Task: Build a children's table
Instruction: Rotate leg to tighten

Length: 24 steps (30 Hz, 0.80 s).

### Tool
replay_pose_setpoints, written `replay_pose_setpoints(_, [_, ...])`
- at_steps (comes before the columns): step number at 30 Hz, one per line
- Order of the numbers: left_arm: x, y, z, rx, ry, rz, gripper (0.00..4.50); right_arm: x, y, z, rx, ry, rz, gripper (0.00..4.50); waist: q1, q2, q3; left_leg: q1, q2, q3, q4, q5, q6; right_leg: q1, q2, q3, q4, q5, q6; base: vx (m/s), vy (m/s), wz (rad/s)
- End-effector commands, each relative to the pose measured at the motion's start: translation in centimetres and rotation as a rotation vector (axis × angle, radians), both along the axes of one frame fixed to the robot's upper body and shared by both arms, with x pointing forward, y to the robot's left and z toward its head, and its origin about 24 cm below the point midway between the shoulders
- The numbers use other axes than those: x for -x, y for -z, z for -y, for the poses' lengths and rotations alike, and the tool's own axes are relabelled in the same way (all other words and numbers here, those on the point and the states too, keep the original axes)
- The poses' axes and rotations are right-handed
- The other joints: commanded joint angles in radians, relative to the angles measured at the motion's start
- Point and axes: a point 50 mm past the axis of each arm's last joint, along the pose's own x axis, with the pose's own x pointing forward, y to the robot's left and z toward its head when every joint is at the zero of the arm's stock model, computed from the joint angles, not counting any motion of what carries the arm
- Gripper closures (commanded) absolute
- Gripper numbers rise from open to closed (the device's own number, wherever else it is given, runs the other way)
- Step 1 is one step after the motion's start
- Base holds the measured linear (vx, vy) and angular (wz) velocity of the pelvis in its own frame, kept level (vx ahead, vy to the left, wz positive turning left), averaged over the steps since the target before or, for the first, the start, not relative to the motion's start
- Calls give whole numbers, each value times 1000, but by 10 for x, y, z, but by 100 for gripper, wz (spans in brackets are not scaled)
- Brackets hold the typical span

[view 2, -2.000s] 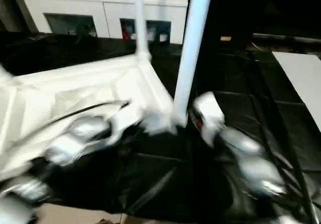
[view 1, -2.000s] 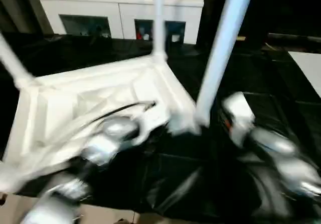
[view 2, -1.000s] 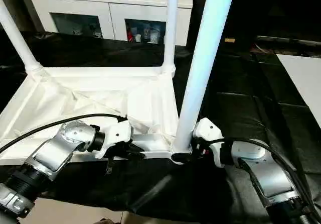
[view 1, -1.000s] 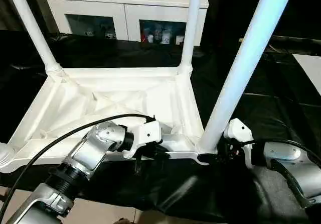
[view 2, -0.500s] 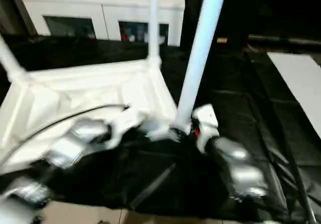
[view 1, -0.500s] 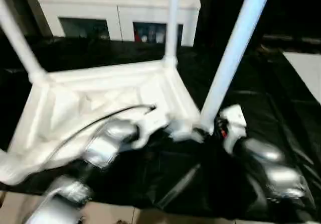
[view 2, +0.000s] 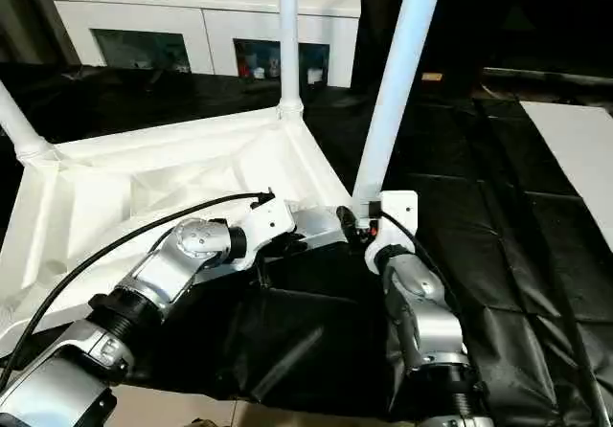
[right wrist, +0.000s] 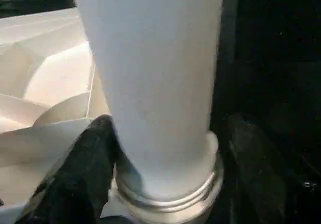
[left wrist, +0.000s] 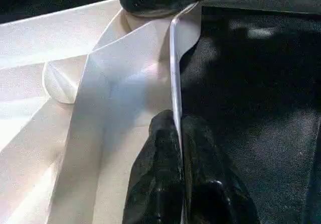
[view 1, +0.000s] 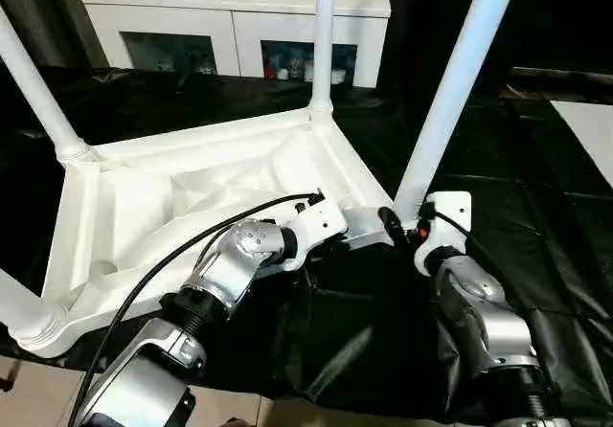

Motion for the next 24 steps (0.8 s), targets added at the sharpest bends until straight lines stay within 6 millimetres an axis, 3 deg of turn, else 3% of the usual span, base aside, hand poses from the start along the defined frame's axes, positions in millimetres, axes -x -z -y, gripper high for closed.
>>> replay_pose_setpoints(1, [-4,-11,5,75,10,88,450,1,-16,10,131,-12,93,60,0,-26,-55,18,45,-23,-77,-249,27,33,-50,34,-88,-351,-153,0,0,0])
replay_pose_setpoints(3, [-5,-14,5,93,3,103,450,7,-19,16,132,-65,110,60,2,-25,-53,20,45,-22,-76,-259,29,30,-50,35,-92,-375,-140,0,0,0])
replay_pose_setpoints(4, [-5,-15,5,100,5,112,405,10,-19,18,120,-84,110,53,7,-28,-53,20,46,-24,-76,-268,39,32,-53,36,-94,-403,-125,0,0,0])
replay_pose_setpoints(6, [-7,-20,5,145,-15,101,394,17,-18,24,77,-126,90,53,11,-28,-53,18,47,-24,-76,-264,49,32,-54,35,-95,-404,-122,0,0,0])
replay_pose_setpoints(9, [-2,-32,0,217,8,104,369,34,-15,40,153,-225,73,53,18,-20,-55,17,55,-26,-79,-256,49,34,-53,33,-90,-341,-157,0,0,0])
replay_pose_setpoints(11, [5,-38,-6,243,31,76,350,40,-16,49,163,-246,69,53,15,-23,-54,11,55,-28,-81,-266,51,38,-53,31,-83,-318,-171,0,0,0])
replay_pose_setpoints(13, [18,-40,-19,211,81,11,351,44,-16,53,168,-284,61,53,1,-26,-51,3,52,-29,-83,-266,59,41,-52,30,-82,-329,-173,0,0,0])
replay_pose_setpoints(14, [24,-40,-26,188,103,-19,322,45,-17,54,176,-300,61,53,-4,-25,-52,5,53,-29,-81,-258,61,40,-52,31,-80,-319,-179,0,0,0])
replay_pose_setpoints(15, [32,-39,-35,154,112,-65,322,46,-17,54,173,-318,54,53,-8,-25,-53,5,54,-29,-81,-254,61,42,-53,32,-78,-311,-184,0,0,0])
replay_pose_setpoints(16, [36,-39,-41,134,113,-93,310,46,-16,53,170,-327,49,53,-12,-14,-53,4,55,-32,-83,-243,60,44,-53,32,-74,-287,-194,0,0,0])
replay_pose_setpoints(17, [43,-38,-54,85,105,-124,308,47,-17,50,168,-353,53,53,-17,-15,-50,1,52,-30,-83,-246,63,41,-48,31,-76,-292,-194,0,0,0])
replay_pose_setpoints(18, [44,-38,-57,75,104,-130,310,47,-17,50,167,-359,54,53,-14,-12,-53,13,53,-30,-80,-260,57,38,-48,32,-76,-299,-195,0,0,0])
replay_pose_setpoints(20, [56,-37,-87,-38,63,-178,290,47,-18,39,148,-423,56,53,-17,-10,-51,16,52,-27,-81,-261,55,32,-41,33,-77,-287,-205,0,0,0])
replay_pose_setpoints(21, [58,-37,-95,-69,43,-186,266,47,-18,35,147,-441,59,53,-19,-8,-49,13,53,-29,-86,-259,51,36,-41,32,-73,-280,-207,0,0,0])
replay_pose_setpoints(22, [60,-39,-101,-88,23,-186,268,47,-18,32,143,-455,60,53,-19,-4,-48,22,53,-27,-85,-283,40,28,-37,33,-74,-296,-205,0,0,0])
replay_pose_setpoints(24, [61,-41,-108,-94,-13,-186,270,48,-18,27,133,-484,65,53,-20,-2,-46,25,54,-27,-87,-316,23,27,-37,34,-77,-316,-204,0,0,0])
